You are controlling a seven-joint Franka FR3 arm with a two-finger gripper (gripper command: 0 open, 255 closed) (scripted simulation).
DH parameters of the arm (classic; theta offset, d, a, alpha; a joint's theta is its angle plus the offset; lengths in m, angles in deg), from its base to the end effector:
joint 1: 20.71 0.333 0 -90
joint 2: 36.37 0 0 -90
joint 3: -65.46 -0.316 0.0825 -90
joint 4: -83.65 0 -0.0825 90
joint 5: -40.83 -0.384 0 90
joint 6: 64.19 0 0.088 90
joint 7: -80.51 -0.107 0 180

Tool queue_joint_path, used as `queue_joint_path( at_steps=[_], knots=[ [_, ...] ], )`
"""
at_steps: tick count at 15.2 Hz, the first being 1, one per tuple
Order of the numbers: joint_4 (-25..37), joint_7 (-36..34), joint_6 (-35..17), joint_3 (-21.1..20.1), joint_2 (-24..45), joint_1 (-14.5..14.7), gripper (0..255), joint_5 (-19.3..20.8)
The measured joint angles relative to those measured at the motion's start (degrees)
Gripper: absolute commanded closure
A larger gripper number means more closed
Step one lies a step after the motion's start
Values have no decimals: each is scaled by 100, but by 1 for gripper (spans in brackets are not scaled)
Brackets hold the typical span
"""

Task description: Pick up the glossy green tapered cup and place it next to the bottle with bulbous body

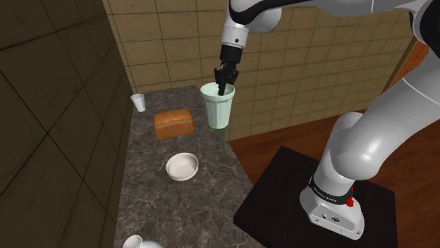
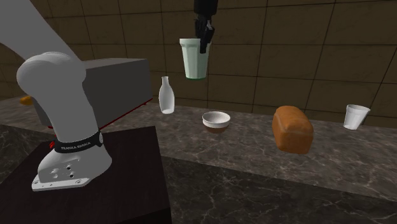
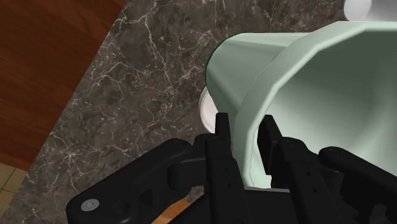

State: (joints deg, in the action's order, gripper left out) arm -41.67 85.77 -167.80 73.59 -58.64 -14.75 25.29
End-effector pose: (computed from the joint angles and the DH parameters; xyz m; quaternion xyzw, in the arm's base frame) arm 0.4399 -0.0012 0.5465 -0.9874 -0.0003 -0.0117 0.1576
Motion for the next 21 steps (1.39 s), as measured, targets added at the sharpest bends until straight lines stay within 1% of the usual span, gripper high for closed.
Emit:
queue_joint_path(
  at_steps=[4,11,19,21],
  knots=[
    [-253,-547,-252,-441,-167,220,255,-158],
    [-373,-1421,-562,-1132,-256,575,255,-406],
    [-200,-2531,-1022,-2028,5,992,255,-630],
    [-34,-2818,-1115,-2246,169,1075,255,-632]
  ],
)
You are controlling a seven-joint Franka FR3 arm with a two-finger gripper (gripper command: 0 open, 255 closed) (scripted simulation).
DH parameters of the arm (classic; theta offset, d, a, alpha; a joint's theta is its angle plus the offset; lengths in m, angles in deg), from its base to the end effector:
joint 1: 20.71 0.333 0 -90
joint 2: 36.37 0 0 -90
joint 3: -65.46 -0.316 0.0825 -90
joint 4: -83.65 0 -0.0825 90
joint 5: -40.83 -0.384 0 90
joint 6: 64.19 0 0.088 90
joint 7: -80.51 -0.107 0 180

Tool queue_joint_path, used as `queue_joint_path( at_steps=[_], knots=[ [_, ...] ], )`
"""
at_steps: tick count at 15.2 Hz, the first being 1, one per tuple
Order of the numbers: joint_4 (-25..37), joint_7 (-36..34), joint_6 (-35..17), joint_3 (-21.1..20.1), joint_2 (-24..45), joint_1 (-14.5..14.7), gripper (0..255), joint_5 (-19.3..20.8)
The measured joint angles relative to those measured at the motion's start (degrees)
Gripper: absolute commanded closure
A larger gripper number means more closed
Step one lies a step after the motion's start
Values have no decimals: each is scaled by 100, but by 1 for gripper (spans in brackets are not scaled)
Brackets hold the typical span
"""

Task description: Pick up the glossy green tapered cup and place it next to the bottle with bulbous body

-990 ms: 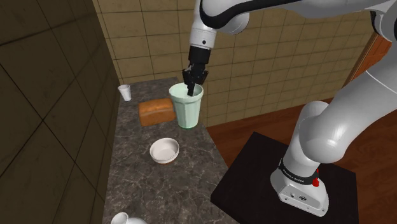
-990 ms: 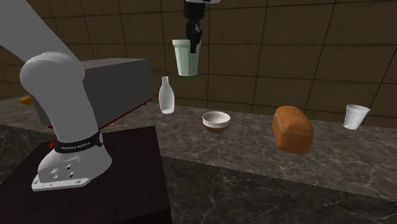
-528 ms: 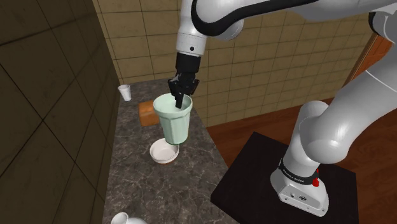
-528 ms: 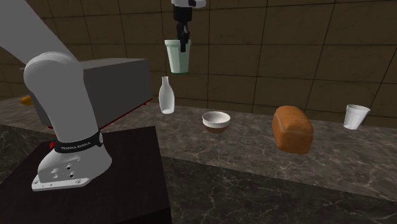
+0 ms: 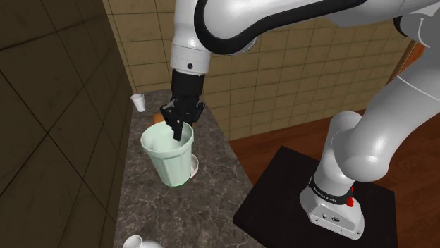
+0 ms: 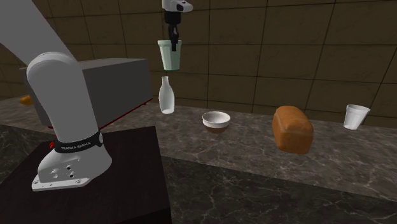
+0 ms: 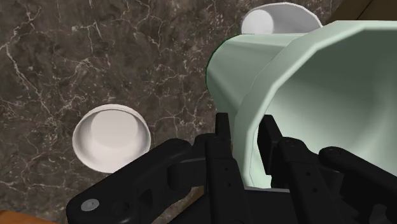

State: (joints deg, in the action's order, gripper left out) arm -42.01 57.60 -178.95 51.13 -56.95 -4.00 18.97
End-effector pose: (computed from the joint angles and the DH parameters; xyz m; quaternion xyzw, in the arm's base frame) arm 0.3828 0.2698 0.5435 -0.9875 -0.0004 -0.0117 0.1569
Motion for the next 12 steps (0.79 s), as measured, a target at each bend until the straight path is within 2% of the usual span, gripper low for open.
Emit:
queue_joint_path(
  at_steps=[3,5,12],
  knots=[
    [272,-426,-146,-323,282,107,255,43],
    [243,-586,-301,-460,362,167,255,35],
    [-141,-542,-829,-566,495,218,255,-33]
  ],
)
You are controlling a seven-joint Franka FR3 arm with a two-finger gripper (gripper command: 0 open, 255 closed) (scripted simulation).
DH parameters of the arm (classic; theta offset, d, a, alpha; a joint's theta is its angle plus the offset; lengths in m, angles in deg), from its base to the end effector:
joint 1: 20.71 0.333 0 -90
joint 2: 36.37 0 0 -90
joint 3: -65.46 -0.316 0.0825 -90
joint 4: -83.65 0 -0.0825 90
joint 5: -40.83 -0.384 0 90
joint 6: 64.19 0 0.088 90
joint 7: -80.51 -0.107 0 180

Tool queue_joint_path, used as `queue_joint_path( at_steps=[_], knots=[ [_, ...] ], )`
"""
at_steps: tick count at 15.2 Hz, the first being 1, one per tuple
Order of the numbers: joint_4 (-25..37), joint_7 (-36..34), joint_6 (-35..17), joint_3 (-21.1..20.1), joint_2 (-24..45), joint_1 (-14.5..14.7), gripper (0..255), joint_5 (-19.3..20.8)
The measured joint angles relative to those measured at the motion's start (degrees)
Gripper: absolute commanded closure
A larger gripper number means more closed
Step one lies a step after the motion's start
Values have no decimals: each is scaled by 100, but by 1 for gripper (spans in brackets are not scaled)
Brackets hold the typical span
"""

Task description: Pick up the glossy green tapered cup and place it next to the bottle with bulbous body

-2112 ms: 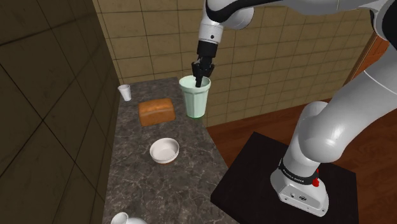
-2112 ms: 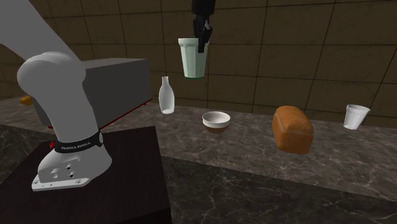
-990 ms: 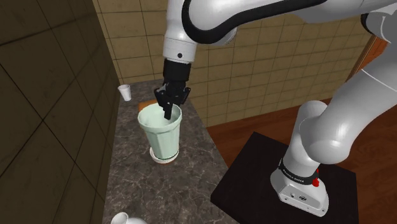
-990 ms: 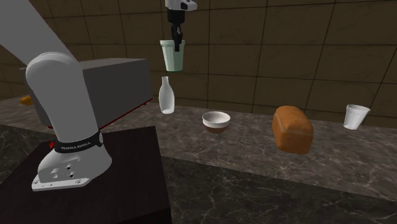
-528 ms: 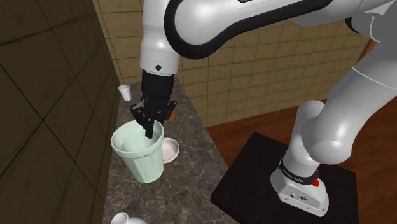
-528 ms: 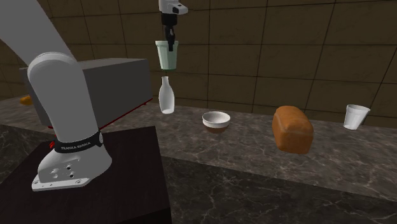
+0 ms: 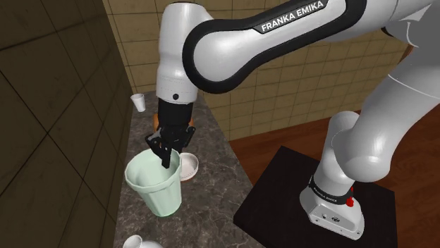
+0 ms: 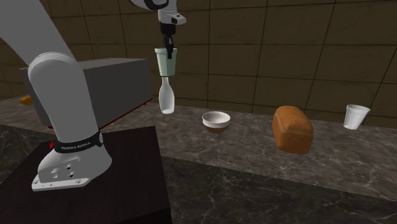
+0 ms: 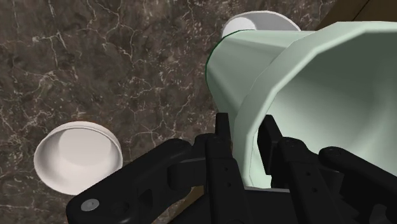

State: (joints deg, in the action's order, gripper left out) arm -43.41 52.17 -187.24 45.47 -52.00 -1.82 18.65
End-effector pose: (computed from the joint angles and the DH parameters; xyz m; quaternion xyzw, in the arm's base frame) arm 0.3684 0.3299 0.5019 -0.9875 0.0002 -0.0114 0.1571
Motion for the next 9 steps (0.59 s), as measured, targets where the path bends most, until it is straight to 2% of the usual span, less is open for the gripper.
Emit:
queue_joint_path(
  at_steps=[9],
  knots=[
    [-499,170,-670,-67,186,44,255,-114]
  ],
)
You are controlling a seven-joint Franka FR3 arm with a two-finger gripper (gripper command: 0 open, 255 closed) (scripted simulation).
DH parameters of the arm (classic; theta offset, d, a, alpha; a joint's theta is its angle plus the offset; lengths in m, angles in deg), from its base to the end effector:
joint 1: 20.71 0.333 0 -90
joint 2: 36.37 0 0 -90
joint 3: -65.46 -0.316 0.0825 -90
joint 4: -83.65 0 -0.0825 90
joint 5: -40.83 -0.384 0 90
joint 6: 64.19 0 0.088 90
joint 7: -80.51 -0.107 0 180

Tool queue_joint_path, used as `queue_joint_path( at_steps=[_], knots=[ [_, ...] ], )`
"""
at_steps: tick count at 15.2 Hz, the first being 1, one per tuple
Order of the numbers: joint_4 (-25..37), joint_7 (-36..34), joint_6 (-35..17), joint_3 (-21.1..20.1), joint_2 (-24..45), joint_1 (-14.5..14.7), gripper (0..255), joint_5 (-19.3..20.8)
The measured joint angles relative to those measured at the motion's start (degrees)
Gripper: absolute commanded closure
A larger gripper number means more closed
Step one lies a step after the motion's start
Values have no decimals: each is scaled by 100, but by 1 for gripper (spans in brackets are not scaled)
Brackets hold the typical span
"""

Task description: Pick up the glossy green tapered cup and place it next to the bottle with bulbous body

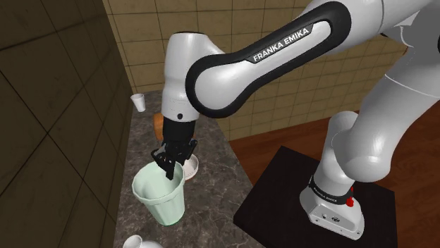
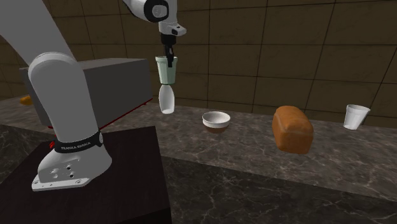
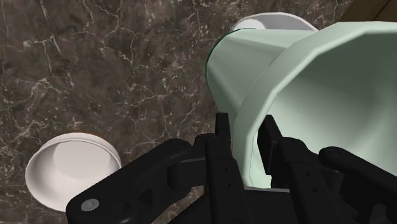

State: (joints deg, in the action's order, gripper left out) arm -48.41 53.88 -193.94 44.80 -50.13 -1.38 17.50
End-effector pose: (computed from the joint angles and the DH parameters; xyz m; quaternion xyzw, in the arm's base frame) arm 0.3673 0.3289 0.4560 -0.9875 0.0003 -0.0113 0.1572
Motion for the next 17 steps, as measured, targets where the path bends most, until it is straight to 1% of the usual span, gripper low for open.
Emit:
queue_joint_path(
  at_steps=[17],
  knots=[
    [-659,366,-1390,-122,768,71,255,-201]
  ],
)
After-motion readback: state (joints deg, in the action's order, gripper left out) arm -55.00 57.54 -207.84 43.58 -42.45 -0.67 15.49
